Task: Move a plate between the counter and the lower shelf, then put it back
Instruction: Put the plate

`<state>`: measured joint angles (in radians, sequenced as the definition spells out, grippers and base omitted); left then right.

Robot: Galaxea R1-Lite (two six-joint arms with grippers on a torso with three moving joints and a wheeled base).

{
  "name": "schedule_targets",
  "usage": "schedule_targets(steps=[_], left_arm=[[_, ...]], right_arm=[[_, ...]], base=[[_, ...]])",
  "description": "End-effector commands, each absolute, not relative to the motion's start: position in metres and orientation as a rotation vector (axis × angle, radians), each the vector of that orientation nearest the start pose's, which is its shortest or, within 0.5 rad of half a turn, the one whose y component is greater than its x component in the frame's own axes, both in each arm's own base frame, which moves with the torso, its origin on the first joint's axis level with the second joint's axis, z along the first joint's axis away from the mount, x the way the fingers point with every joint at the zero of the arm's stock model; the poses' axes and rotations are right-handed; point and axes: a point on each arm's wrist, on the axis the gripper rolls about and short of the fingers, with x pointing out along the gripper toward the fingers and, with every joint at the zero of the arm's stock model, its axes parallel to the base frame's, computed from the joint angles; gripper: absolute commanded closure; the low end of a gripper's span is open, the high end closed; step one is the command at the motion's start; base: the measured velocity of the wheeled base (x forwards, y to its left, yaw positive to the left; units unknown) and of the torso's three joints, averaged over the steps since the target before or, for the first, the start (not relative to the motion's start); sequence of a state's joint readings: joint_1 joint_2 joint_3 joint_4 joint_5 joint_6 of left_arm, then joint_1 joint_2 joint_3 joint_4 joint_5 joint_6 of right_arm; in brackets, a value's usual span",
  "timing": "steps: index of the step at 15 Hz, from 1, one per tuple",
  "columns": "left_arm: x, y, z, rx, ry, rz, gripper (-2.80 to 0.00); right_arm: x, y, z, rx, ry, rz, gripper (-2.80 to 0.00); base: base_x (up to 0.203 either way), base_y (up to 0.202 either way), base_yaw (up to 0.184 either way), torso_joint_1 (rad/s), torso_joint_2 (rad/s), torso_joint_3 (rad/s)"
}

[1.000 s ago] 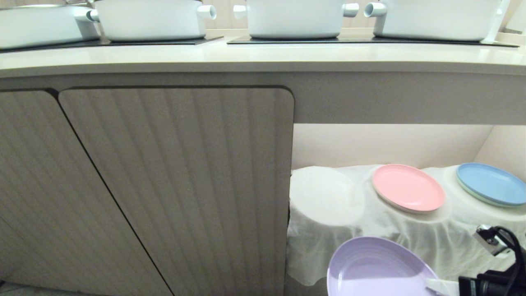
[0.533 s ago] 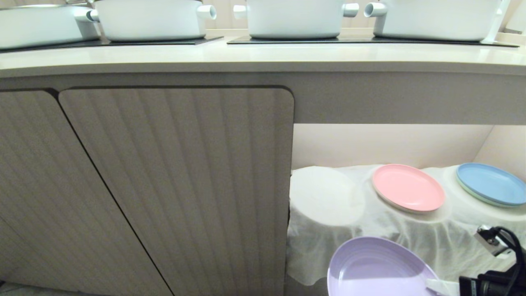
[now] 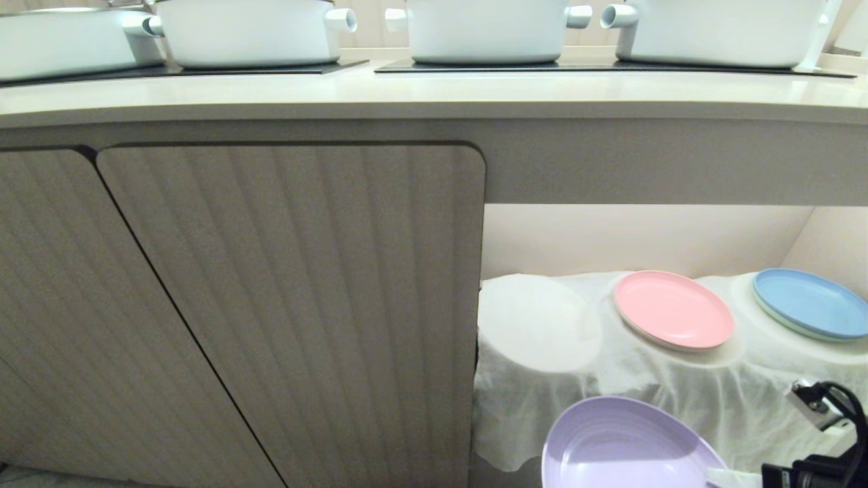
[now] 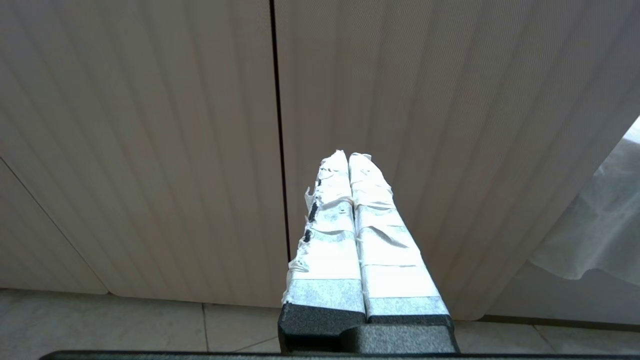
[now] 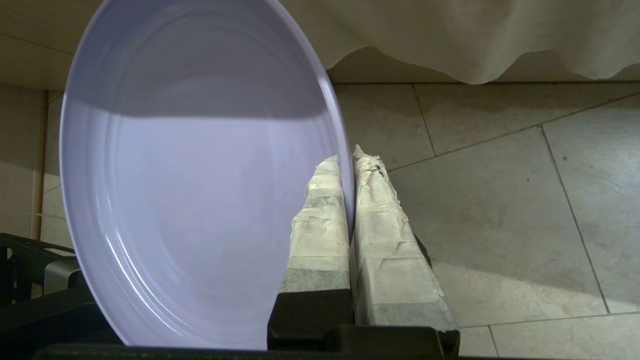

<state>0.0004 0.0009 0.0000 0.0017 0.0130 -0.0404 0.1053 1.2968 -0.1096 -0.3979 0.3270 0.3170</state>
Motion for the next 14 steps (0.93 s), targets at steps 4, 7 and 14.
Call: schedule_targets(steps=[4,7,14], left_arm=[[-0.0227,0.0003,0.0754,-0.041,0.003,0.015,0.0],[-0.0227,0.0003,0.0754,-0.041,0.003,0.014,0.0],[-0.0227,0.0003,0.0754,-0.041,0.003,0.015,0.0]], right_arm=[[0.1229,0.0204,0.0831,0.412,0.85,0.273,0.0],[0.1224,0.0203,0.0845,0.411,0.838,0.276,0.0],[0.125,0.0206,0.0891,0.491,0.832,0.244,0.0]], base=[[0.0,0.0,0.0,0.0,0.0,0.0],[0.0,0.0,0.0,0.0,0.0,0.0],[0.0,0.0,0.0,0.0,0.0,0.0]])
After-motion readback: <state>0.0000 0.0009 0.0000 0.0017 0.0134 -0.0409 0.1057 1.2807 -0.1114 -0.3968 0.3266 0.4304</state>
